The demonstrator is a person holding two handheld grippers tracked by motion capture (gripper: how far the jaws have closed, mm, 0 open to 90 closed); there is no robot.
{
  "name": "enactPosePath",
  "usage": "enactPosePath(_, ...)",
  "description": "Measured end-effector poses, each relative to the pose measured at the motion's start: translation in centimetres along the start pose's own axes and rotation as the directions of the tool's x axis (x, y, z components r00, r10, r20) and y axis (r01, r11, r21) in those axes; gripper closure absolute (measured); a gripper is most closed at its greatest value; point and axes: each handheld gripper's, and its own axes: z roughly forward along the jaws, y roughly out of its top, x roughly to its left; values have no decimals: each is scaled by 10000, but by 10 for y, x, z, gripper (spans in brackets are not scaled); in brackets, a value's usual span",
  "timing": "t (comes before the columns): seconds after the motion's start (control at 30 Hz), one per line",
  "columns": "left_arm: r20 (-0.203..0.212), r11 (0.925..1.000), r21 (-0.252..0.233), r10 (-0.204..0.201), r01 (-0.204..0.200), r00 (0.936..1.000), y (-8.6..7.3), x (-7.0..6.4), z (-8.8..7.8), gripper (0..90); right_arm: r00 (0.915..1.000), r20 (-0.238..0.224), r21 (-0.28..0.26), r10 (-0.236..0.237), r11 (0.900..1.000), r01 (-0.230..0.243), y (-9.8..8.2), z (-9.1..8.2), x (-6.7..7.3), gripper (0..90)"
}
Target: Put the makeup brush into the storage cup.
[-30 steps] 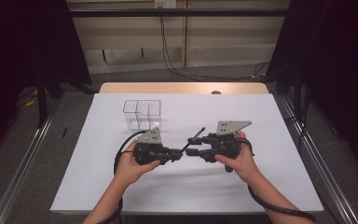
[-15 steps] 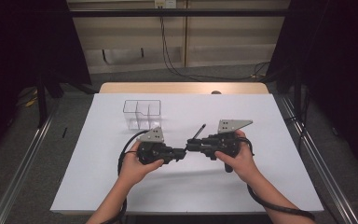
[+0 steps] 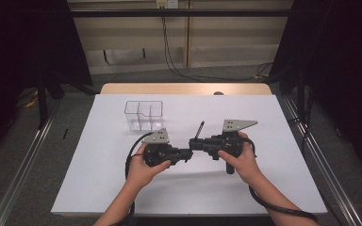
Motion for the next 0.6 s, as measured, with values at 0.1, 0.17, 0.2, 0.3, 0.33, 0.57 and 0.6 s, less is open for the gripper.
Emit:
enactPosePath(0.1,-12,10000,3,56,-56,10000,1,0,1,842,10000,18,1,25,10000,-25,0,0,0,831)
enactPosePath(0.17,-27,10000,-13,51,-51,10000,1,0,1,842,10000,17,-11,60,10000,-60,-1,-1,-1,832)
enactPosePath(0.2,-28,10000,-24,55,-55,10000,1,0,1,842,10000,3,-14,71,10000,-71,-1,-1,-1,832)
enactPosePath(0.3,-48,10000,-30,60,-60,10000,2,0,2,842,10000,15,8,68,10000,-68,-2,0,-1,829)
enactPosePath(0.33,-55,10000,-59,41,-41,10000,2,0,2,842,10000,21,28,48,10000,-48,-2,0,-1,829)
enactPosePath(0.57,11,9998,-171,-96,96,10000,1,0,3,841,10000,11,52,84,10000,-84,-3,0,-1,830)
enactPosePath(0.6,39,9997,-212,-133,134,9999,1,1,3,841,10000,25,53,69,10000,-70,-3,0,-1,829)
